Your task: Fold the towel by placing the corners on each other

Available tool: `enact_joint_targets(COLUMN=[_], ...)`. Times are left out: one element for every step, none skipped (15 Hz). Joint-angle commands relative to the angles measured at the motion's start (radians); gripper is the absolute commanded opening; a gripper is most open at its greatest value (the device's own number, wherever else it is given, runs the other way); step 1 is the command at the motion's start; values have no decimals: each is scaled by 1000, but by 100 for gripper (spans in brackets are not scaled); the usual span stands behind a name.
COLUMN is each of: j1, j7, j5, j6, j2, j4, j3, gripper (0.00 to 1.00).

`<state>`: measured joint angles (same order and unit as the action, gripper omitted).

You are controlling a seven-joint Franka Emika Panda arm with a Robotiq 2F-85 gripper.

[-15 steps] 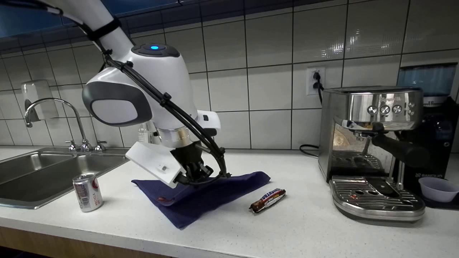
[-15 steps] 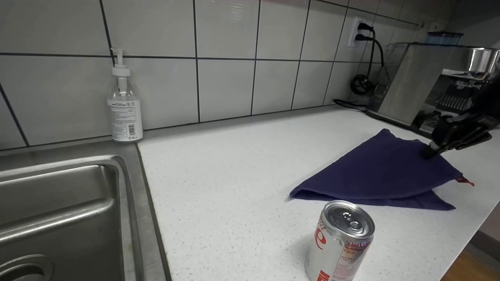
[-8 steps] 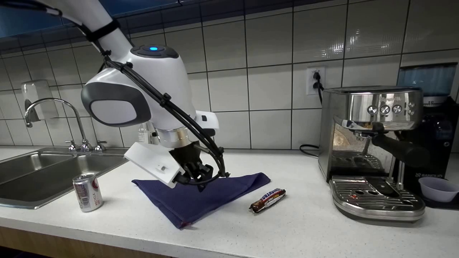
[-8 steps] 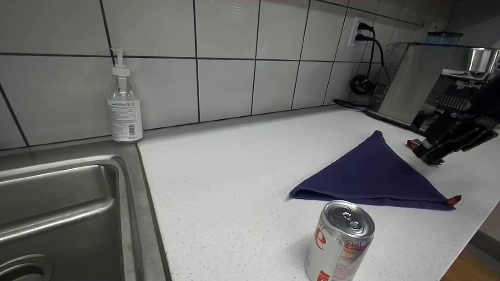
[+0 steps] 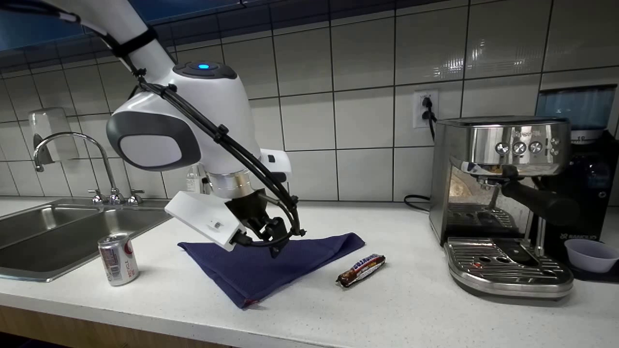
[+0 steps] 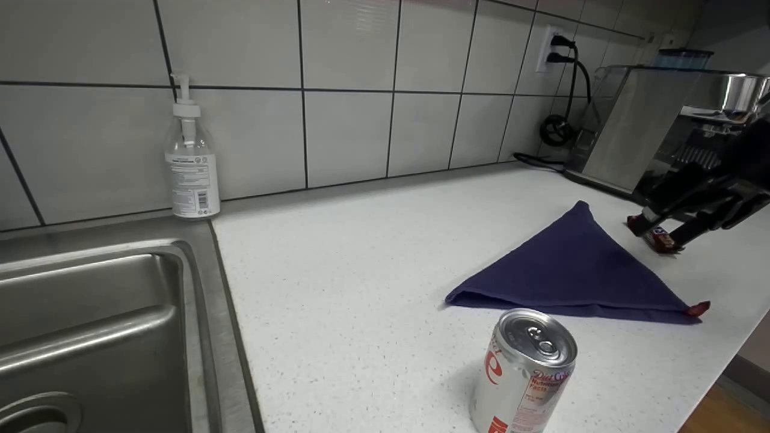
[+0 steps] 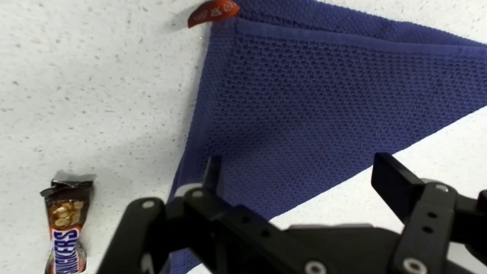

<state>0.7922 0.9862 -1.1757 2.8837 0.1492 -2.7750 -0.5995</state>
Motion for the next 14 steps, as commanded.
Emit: enact_joint_targets(j1=[-7, -9, -10, -10, -11, -10, -8, -6, -2, 3, 6, 9, 10, 11], j7=[-60, -71, -86, -103, -116, -137, -156, -177, -202, -228, -256, -286, -314, -338], j5=[7, 8, 12, 18, 20, 26, 34, 45, 65, 90, 120, 159, 200, 243], j6=[28, 36, 47, 63, 77, 95, 111, 132, 154, 175, 193, 205, 215, 226], j2=[1, -2, -11, -22, -31, -44, -56, -74, -93, -117, -136, -157, -175, -195], j4=[0, 1, 6, 10, 15, 20, 25, 31, 39, 49, 55, 64, 70, 81], j3=[-24, -28, -31, -36, -41, -49, -54, -60, -64, -66, -65, -60, -53, -44], gripper=[100, 100, 100, 100, 100, 100, 100, 100, 100, 100, 100, 100, 100, 100])
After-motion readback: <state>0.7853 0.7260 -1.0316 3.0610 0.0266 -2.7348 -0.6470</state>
